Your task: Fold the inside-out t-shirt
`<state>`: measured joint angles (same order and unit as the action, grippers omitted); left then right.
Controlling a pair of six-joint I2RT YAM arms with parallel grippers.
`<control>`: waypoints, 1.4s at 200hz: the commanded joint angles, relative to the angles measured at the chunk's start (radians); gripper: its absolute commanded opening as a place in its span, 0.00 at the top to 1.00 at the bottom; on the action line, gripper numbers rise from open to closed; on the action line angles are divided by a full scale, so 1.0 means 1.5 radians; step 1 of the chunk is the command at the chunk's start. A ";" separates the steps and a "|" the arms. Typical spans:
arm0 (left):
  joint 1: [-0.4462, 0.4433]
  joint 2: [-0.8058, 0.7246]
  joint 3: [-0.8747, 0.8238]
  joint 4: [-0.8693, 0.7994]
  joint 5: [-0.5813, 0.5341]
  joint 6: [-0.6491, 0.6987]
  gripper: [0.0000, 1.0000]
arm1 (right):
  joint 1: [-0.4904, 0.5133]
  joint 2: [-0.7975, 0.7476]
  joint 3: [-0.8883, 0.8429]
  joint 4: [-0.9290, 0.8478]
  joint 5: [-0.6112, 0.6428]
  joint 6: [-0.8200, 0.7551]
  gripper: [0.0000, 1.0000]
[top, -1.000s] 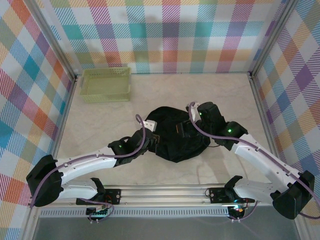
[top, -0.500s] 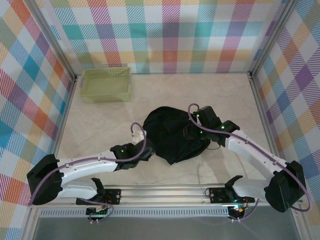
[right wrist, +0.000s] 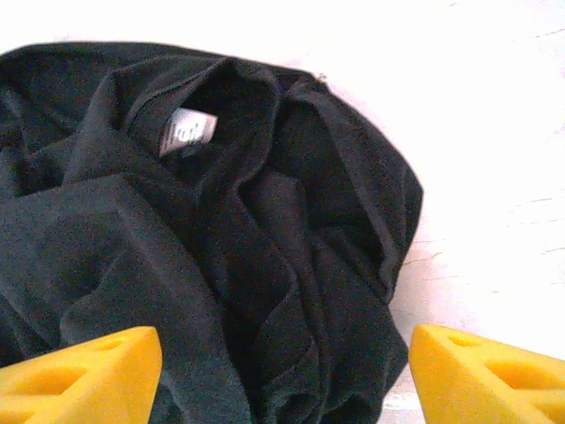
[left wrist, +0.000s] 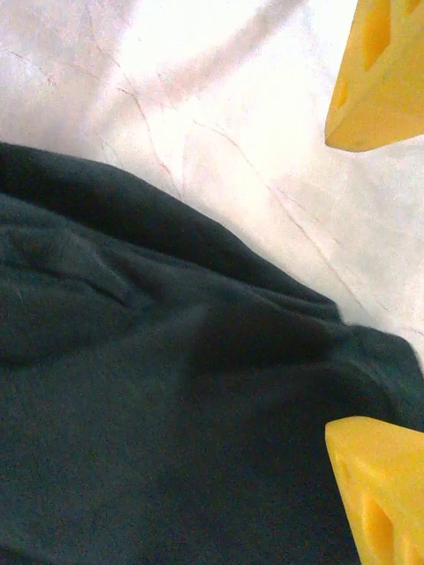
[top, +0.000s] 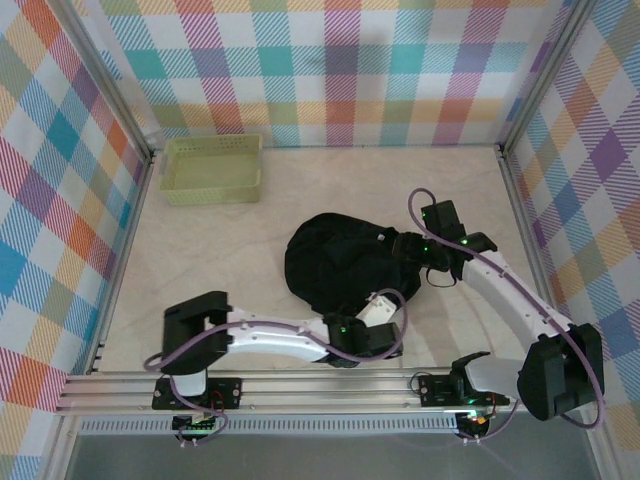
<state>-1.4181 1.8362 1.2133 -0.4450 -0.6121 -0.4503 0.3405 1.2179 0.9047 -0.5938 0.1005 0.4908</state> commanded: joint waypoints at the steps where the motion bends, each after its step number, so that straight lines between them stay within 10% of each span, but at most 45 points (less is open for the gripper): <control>1: 0.035 0.035 0.055 -0.081 -0.052 -0.030 0.21 | -0.005 -0.024 -0.019 0.012 -0.023 0.007 0.25; 55: 0.070 0.032 0.053 -0.092 -0.098 -0.048 0.37 | -0.006 -0.023 -0.049 0.029 -0.043 -0.005 0.25; 130: 0.090 -0.139 -0.101 -0.026 -0.149 -0.084 0.90 | -0.006 0.013 -0.041 0.039 -0.048 -0.012 0.25; 226: 0.227 -0.653 -0.469 -0.125 -0.167 -0.343 1.00 | -0.006 0.130 0.053 0.046 -0.058 -0.052 0.26; 280: 0.273 -0.679 -0.493 -0.127 -0.128 -0.330 1.00 | -0.006 0.276 0.166 0.045 -0.078 -0.067 0.32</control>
<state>-1.0313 0.7998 0.4774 -0.6155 -0.8200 -0.9264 0.3386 1.5604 1.0840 -0.5346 0.0284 0.4145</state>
